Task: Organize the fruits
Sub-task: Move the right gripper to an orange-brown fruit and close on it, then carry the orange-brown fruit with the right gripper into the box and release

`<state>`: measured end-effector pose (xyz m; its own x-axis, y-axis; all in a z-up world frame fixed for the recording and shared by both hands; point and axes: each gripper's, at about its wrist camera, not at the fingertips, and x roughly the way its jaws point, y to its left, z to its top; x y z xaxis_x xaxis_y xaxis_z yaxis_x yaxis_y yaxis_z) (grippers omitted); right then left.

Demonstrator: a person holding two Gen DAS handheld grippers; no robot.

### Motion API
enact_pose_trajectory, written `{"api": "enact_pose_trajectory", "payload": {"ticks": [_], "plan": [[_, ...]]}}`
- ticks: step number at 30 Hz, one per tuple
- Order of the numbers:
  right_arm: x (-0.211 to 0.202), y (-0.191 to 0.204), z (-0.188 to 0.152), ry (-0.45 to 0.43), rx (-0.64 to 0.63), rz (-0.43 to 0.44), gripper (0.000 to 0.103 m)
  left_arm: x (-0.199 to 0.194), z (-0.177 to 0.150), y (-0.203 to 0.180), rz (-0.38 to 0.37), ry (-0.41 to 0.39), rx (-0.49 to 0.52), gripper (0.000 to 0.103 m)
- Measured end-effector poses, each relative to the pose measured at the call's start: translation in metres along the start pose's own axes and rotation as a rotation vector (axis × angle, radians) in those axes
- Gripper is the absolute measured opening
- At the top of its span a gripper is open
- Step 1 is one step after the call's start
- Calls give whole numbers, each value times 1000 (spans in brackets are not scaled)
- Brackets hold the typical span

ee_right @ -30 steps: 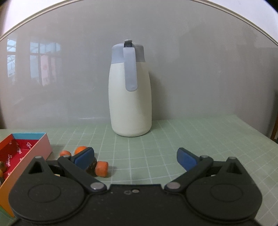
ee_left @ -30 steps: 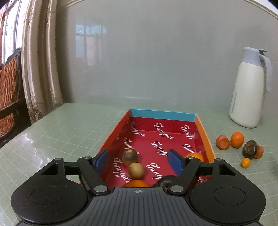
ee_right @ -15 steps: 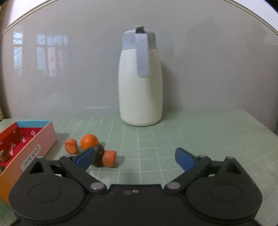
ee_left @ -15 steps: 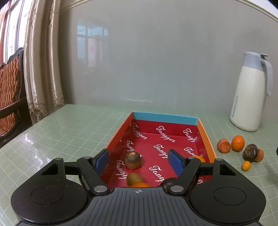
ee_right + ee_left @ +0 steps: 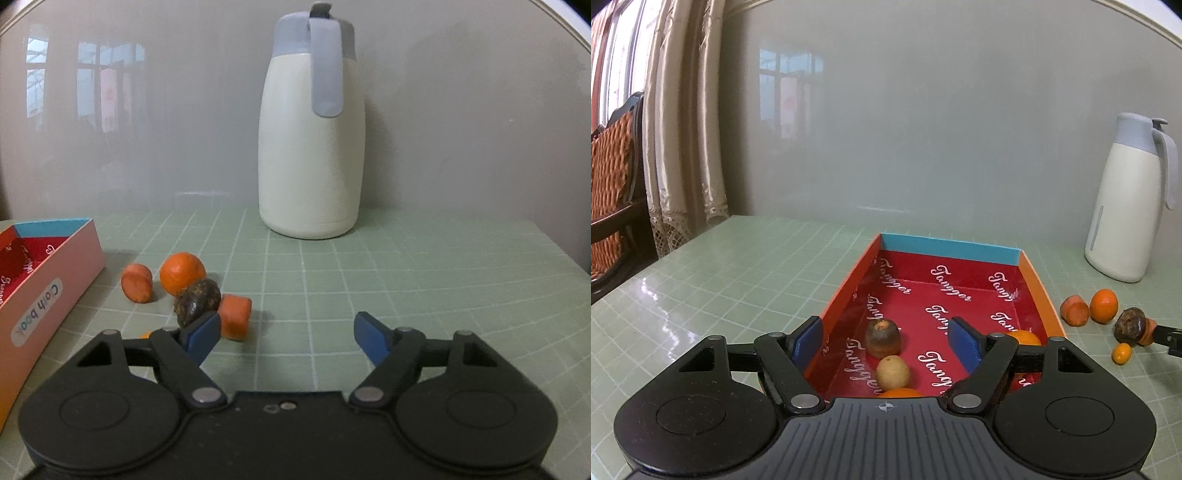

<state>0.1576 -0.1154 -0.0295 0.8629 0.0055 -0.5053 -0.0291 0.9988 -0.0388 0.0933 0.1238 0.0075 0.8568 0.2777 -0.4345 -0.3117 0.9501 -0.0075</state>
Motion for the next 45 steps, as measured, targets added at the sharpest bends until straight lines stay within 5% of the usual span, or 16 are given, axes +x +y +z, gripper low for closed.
{"api": "enact_pose_trajectory", "payload": {"ticks": [14, 18, 23, 45], "plan": [[23, 12, 11, 45, 13, 56, 70, 6, 0, 3, -22, 1, -23, 74], [31, 22, 11, 101, -6, 81, 45, 5, 0, 5, -32, 2, -24, 74], [28, 22, 9, 97, 0, 77, 30, 2, 2, 4, -32, -8, -34, 74], [-13, 19, 22, 45, 8, 97, 29, -22, 7, 19, 9, -45, -46, 74]]}}
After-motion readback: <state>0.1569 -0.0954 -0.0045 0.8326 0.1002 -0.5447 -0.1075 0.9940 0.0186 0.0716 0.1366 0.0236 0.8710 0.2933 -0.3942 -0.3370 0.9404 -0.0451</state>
